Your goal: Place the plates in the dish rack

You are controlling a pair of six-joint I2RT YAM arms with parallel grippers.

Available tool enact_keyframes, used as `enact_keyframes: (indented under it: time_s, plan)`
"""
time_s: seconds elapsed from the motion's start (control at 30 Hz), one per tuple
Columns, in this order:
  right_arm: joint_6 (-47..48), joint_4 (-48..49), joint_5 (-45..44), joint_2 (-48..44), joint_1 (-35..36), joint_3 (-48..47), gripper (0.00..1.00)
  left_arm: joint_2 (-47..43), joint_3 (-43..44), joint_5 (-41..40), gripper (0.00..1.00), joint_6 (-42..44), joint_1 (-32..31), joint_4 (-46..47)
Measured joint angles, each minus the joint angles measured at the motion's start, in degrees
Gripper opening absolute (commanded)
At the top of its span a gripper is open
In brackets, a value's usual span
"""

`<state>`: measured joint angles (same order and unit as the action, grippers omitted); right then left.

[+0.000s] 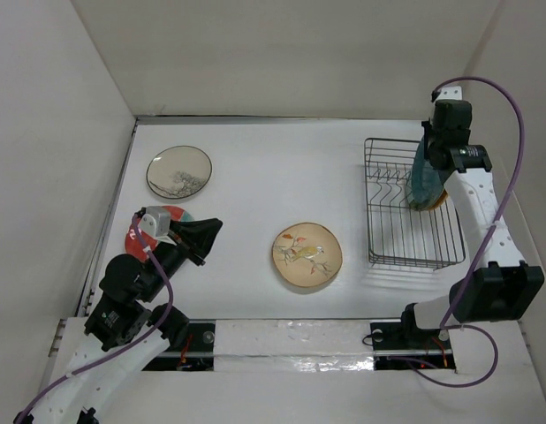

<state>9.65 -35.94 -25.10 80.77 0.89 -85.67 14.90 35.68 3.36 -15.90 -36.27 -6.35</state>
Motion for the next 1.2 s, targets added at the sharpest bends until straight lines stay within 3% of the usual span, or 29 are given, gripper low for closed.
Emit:
enact_keyframes:
  time_s: [0.4,0.83,0.9,1.0,1.03,1.13,1.2]
  plan:
    - [1.46,0.83,-2.78,0.09,-0.04,-0.31,0.00,0.55,0.00,-0.04,0.09,0.02,-0.48,0.00]
    - [-1.18,5.18,1.55,2.54,-0.04,9.55,0.00,1.29,0.00,-0.52,0.09,0.26,-1.14,0.02]
    - [-2.51,6.12,1.99,2.54,-0.07,9.66,0.08,1.49,0.00,-0.52,0.10,0.28,-1.14,0.00]
    - [-5.20,6.64,2.38,2.67,-0.11,10.01,0.42,1.62,0.00,-0.50,0.11,0.33,-1.14,0.00]
    - [-6.40,7.19,2.56,2.62,-0.07,10.12,0.59,1.62,0.00,-0.50,0.11,0.33,-1.11,0.00]
    - [-9.92,8.57,2.97,2.19,0.02,10.75,0.78,1.70,0.00,-0.46,0.13,0.37,-1.14,0.00]
    - [-12.24,8.50,2.97,1.81,0.24,10.80,0.84,2.08,0.00,-0.35,0.16,0.39,-1.11,0.02]
